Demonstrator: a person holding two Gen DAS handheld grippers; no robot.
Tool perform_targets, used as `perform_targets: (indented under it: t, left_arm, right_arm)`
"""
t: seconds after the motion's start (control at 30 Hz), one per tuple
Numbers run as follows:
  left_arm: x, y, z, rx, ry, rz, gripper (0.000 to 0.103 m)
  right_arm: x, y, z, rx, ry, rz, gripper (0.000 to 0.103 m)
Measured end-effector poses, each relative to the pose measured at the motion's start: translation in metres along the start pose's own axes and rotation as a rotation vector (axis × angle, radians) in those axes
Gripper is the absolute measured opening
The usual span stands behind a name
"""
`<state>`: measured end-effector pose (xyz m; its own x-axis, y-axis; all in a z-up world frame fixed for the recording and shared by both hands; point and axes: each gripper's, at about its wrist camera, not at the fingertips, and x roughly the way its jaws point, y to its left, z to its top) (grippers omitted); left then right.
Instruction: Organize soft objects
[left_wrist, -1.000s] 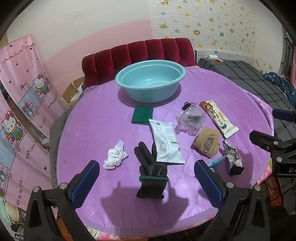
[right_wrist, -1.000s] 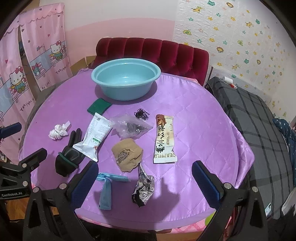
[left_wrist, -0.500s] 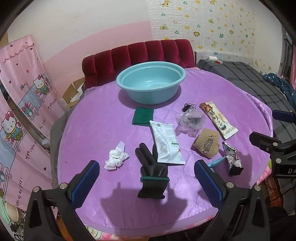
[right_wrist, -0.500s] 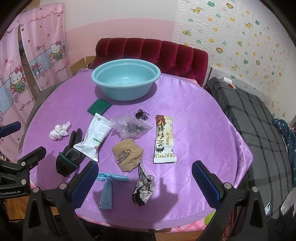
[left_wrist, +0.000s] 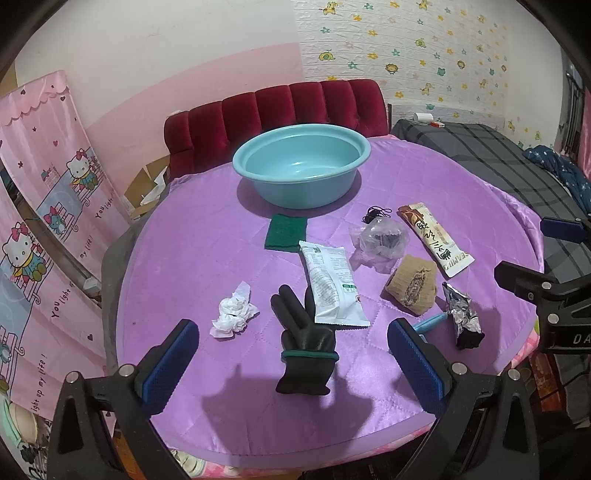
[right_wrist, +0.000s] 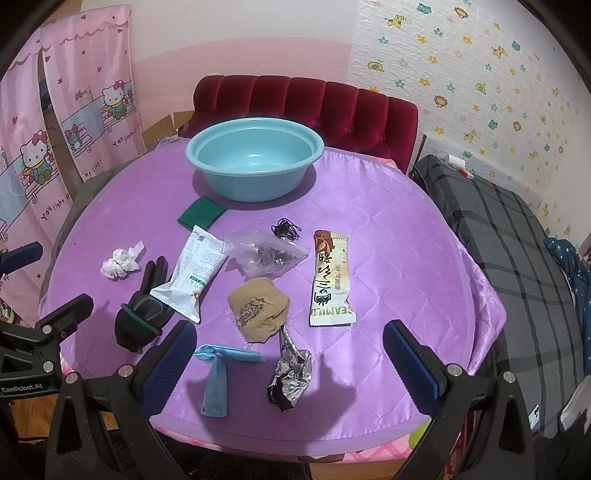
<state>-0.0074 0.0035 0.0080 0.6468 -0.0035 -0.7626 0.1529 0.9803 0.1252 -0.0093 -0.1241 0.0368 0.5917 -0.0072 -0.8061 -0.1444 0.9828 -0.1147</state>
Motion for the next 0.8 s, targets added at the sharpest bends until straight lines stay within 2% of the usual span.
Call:
perform_targets:
  t: [0.8]
  left_arm:
    - [0.0030, 0.0006, 0.0048, -0.012, 0.008, 0.003, 0.103]
  right_arm:
    - [0.0078, -0.0016, 0.0068, -0.007, 0.023, 0.015, 0.103]
